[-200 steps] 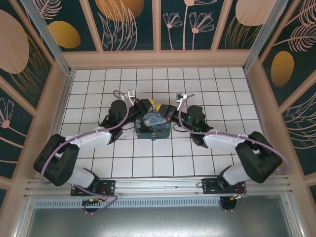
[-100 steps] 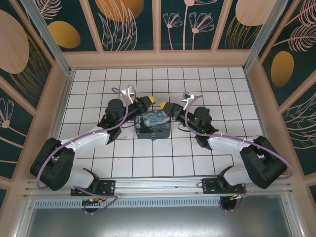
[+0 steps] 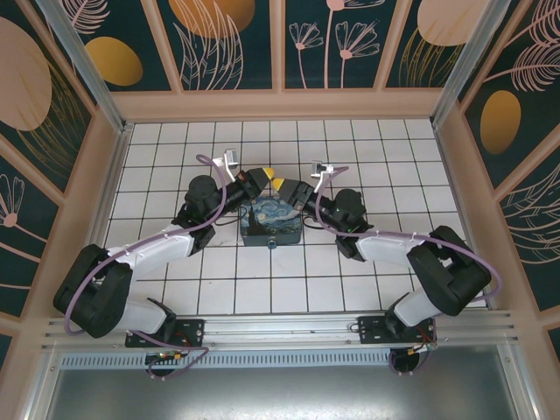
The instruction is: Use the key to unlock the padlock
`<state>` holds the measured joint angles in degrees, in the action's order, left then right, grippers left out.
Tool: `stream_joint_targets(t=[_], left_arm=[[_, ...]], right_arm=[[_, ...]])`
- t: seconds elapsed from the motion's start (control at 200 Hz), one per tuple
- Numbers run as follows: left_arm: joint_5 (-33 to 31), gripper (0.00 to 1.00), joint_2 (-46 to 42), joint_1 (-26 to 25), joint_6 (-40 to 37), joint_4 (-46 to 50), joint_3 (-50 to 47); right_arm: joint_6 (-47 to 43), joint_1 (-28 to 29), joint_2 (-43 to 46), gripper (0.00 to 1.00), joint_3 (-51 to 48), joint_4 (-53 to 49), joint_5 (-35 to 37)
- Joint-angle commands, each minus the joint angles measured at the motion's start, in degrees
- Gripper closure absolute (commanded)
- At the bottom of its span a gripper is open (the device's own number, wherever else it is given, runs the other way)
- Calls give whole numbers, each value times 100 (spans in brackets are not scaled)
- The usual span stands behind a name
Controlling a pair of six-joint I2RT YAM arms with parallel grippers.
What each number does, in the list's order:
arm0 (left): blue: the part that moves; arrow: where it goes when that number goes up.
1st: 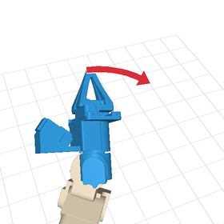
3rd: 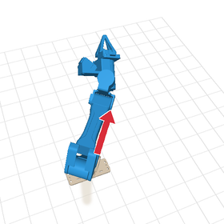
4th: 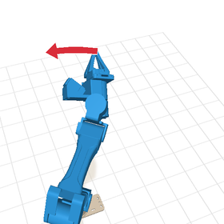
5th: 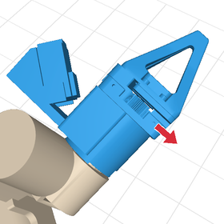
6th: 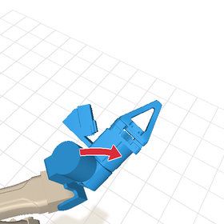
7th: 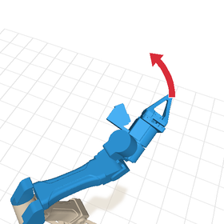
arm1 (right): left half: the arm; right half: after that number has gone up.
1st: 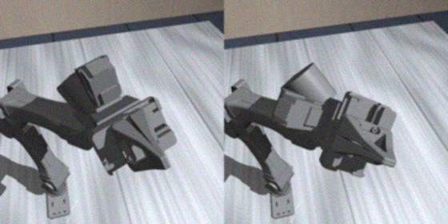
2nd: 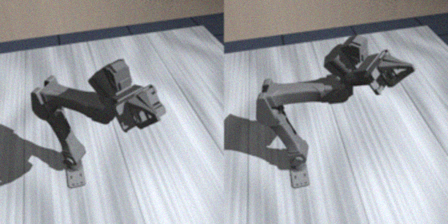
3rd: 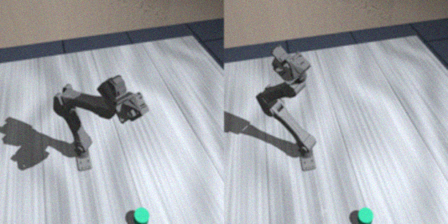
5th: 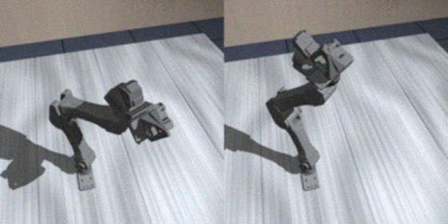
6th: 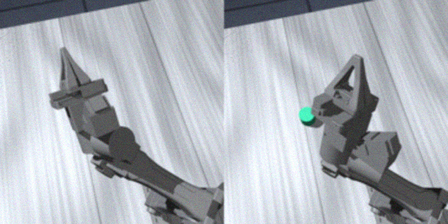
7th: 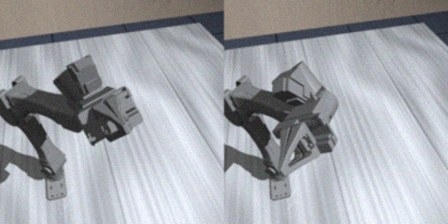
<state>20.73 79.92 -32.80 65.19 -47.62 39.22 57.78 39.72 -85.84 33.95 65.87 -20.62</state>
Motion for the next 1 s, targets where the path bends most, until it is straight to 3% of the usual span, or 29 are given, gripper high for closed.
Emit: stream_joint_targets(t=[0.0, 0.225, 0.555, 0.996], left_arm=[[1, 100, -111, -10, 69, -321, -2], [-7, 100, -87, -14, 120, -380, -2], [-25, 100, -71, -10, 170, -433, -46], [-16, 100, -19, -16, 212, -512, -98]], right_arm=[[60, 86, -115, 63, 230, 449, 35], [113, 80, -193, 67, 270, 455, 154], [242, -78, -186, 62, 234, 471, 269], [330, -92, -404, 71, 407, 612, 107]])
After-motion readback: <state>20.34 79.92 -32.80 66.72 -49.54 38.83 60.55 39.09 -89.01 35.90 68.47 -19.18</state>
